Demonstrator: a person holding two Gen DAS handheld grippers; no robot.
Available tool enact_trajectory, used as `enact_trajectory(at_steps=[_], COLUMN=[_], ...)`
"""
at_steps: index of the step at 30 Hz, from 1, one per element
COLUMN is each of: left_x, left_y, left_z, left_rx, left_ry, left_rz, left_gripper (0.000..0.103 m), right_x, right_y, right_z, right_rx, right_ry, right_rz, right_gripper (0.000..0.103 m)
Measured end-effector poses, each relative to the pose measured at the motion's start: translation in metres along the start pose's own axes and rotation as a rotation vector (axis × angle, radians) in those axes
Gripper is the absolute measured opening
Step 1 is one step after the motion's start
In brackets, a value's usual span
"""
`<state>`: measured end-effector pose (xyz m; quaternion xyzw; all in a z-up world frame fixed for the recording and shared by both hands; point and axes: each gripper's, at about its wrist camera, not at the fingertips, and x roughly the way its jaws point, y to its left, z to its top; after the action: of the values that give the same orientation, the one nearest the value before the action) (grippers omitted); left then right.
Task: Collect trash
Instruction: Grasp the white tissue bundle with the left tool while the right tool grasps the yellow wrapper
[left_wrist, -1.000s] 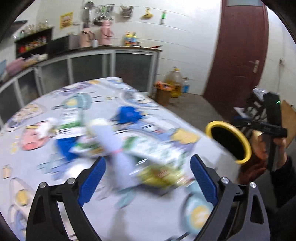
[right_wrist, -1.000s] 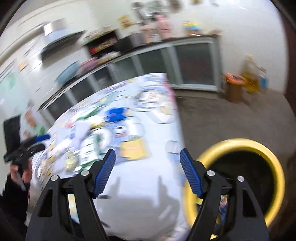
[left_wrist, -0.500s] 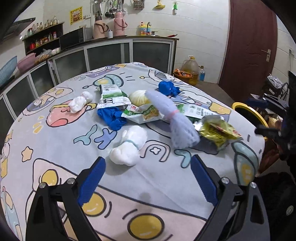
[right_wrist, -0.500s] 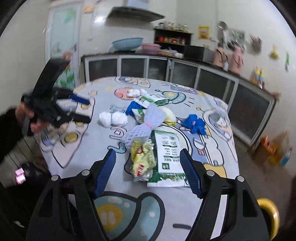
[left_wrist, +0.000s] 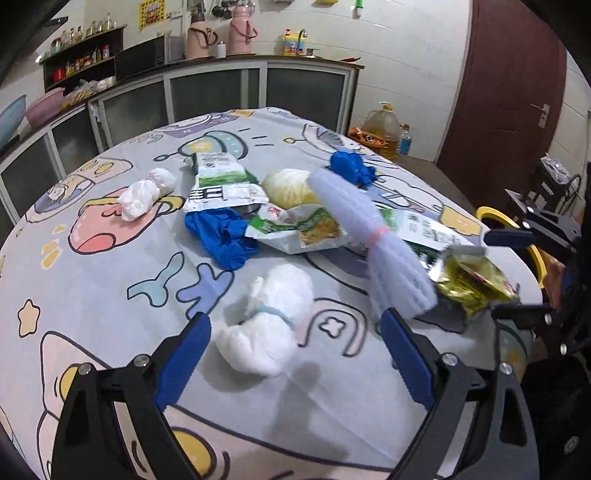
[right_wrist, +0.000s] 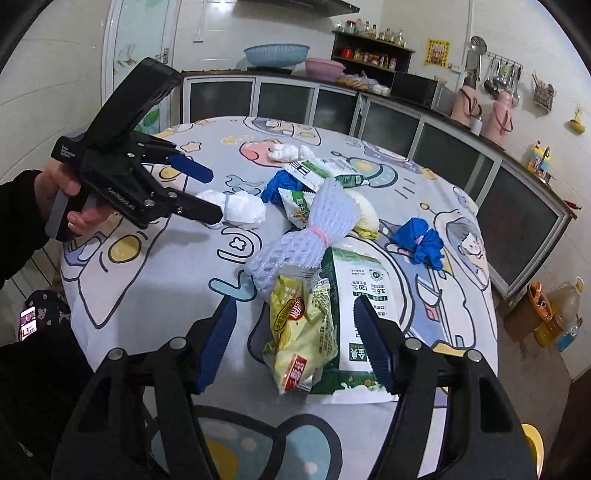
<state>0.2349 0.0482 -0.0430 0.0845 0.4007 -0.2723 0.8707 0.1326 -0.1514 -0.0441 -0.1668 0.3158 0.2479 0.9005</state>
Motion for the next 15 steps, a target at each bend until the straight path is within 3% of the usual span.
enact_trajectory(at_steps=[4,8,12,13,14,15], left_x=[0.016,0.032,0.045,0.048,0.049,0.049], left_y=[0.002,-0.002,0.002,0.003,0.005,0.006], left_z=[0.006,0.01,0.011,0.011,0.01,0.009], left_rx=[-0.004,0.01,-0.013,-0.018,-0.019,-0.024], left_ry=[0.03,0.058,0.09,0.098,0.101,0.102], left_rz=[-0.004,-0.006,-0.011,0.01,0.026,0.025], left_gripper=[0.089,0.088,0.06,0.054,0.042,0.038], right_x=[0.01,0.021,0.028,0.029,0.03,0.031], right_y=[-0.002,-0.005,-0.011,-0.012,-0.013,-0.014], right_z=[0.0,0.0,-0.001,-0.001,-0.001,-0.002], right_rx=[0.002,0.007,0.037,0.045,0.056,0.068], right_ry=[0.024,0.055,0.085,0.093,0.104,0.113], right_rz=[0.011,0.023,0.035,0.041,0.05,0.061], right_gripper=[0.061,0.051,0.042,0.034,0.026,0.025])
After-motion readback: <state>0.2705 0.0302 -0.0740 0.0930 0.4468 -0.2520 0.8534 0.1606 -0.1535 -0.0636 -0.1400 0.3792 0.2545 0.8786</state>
